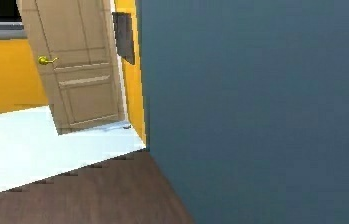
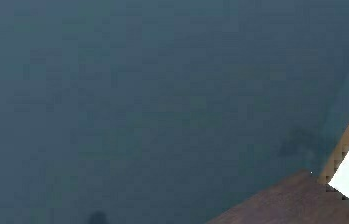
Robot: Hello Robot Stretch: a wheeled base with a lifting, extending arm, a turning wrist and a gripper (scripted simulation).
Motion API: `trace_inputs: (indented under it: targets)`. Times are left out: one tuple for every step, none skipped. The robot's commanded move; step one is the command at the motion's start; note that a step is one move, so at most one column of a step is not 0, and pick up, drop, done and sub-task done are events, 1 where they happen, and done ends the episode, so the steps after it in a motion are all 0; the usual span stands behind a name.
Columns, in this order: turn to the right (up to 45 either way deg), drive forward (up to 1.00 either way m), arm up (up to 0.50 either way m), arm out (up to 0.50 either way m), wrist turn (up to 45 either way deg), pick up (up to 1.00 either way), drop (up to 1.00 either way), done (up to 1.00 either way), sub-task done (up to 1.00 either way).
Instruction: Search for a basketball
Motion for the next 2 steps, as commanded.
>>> trace_inputs:
  targets:
    - [-12.0,0.0,0.0,0.0,0.0,0.0,0.0,0.0,0.0]
    - [0.0,0.6,0.0,0.0,0.0,0.0,0.0,0.0,0.0]
